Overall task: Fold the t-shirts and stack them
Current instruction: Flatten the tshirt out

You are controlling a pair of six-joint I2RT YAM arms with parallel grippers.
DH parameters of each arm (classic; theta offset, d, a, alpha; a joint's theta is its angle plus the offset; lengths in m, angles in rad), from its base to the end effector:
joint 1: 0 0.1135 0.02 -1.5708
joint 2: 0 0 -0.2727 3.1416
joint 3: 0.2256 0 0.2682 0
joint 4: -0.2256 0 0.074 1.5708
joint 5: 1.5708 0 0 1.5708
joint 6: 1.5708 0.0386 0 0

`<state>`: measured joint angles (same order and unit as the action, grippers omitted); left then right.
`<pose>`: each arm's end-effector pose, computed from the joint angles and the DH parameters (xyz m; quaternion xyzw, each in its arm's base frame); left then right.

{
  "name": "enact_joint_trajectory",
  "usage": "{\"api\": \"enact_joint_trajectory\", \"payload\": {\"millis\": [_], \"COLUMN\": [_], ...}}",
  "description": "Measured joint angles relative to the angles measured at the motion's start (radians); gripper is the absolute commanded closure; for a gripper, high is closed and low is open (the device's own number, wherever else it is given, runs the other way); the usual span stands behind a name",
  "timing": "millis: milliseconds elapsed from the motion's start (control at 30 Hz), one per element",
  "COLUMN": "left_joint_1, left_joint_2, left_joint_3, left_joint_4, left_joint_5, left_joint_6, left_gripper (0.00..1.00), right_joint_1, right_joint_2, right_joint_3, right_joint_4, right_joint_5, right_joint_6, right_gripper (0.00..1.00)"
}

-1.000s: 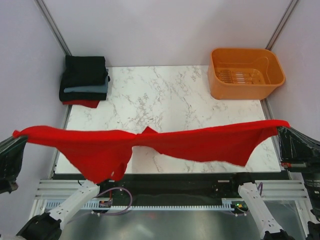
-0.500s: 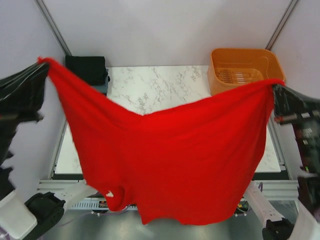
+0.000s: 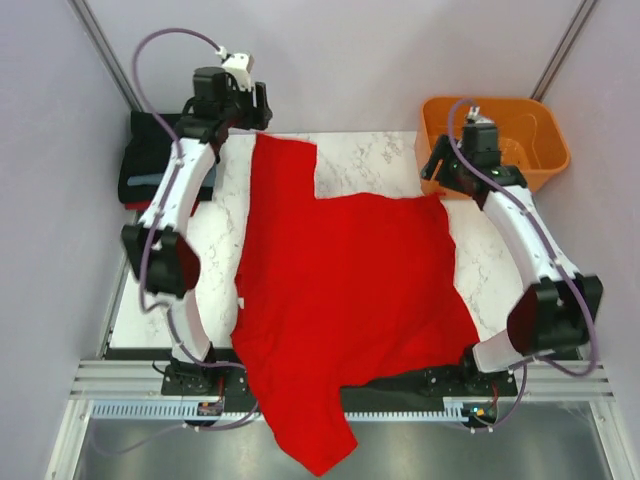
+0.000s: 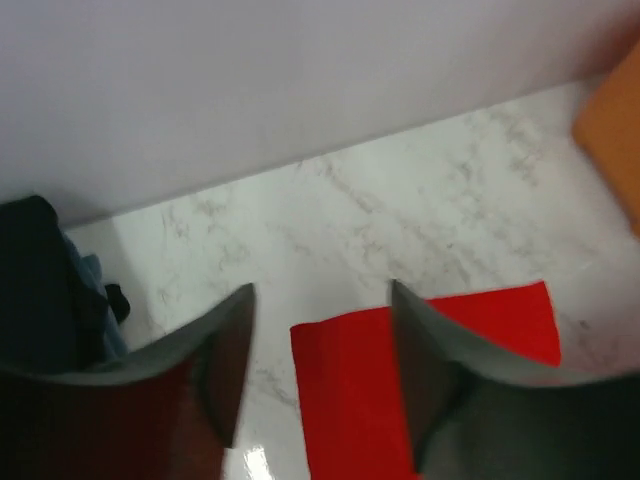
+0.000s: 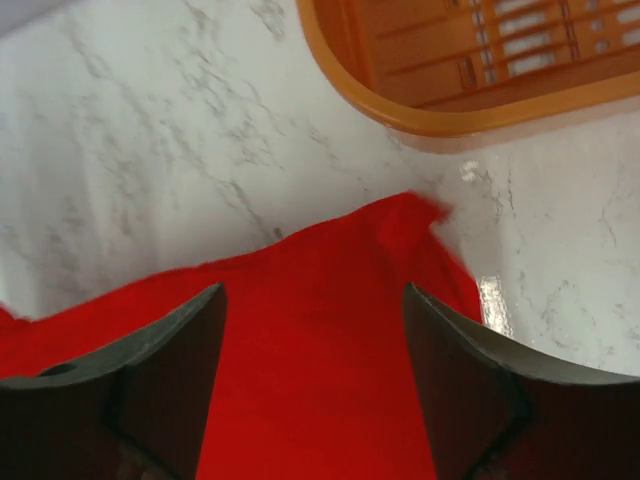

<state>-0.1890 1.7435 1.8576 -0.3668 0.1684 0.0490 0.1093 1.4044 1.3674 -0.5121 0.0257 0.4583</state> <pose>0.4194 -0.0868 0.4435 0.1447 0.7761 -0.1090 0.6041 0.3324 0.0355 0.3740 0.1576 0.8579 0.1261 0.4725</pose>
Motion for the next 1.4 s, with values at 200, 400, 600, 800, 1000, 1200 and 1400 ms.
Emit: {"api": "enact_joint_trajectory", "payload": {"millis": [200, 400, 600, 800, 1000, 1200, 1400], "left_joint_1": [0.029, -0.003, -0.028, -0.039, -0.063, -0.066, -0.063], "left_joint_2": [0.495, 0.28, -0.233, -0.36, -0.122, 0.053, 0.174], "left_joint_3": [0.371, 0.063, -0.459, -0.851, -0.912, -0.747, -0.579], "left_joint_4": [-0.269, -0.332, -0.203, -0.042, 0.022, -0.005, -0.064], "left_joint_5": [0.026, -0.013, -0.035, -0.028, -0.031, -0.105, -0.156], "left_joint_6": [-0.116, -0.213, -0.34, -0.471, -0.54, -0.562, -0.557], "left_gripper": [0.0, 0.03, 0.04, 0.11, 0.12, 0.14, 0.16], "right_joint_1": [0.0, 0.008, 0.126, 0.21, 0.212, 0.212, 0.216], "right_joint_2": [0.15, -0.07, -0.138, 0.021, 0.237, 0.478, 0.637], "right_joint_3": [0.01, -0.09, -0.271, -0.327, -0.219, -0.071, 0.098], "right_joint_4": [-0.099, -0.074, -0.02, -0.023, -0.031, -0.022, -0.028], "right_joint_5": [0.063, 0.052, 0.004, -0.034, -0.029, -0.026, -0.041], "right_joint_6": [-0.011, -0.006, 0.019, 0.035, 0.024, 0.005, -0.013], "right_gripper": [0.02, 0.02, 0.02, 0.02, 0.02, 0.02, 0.02]}}
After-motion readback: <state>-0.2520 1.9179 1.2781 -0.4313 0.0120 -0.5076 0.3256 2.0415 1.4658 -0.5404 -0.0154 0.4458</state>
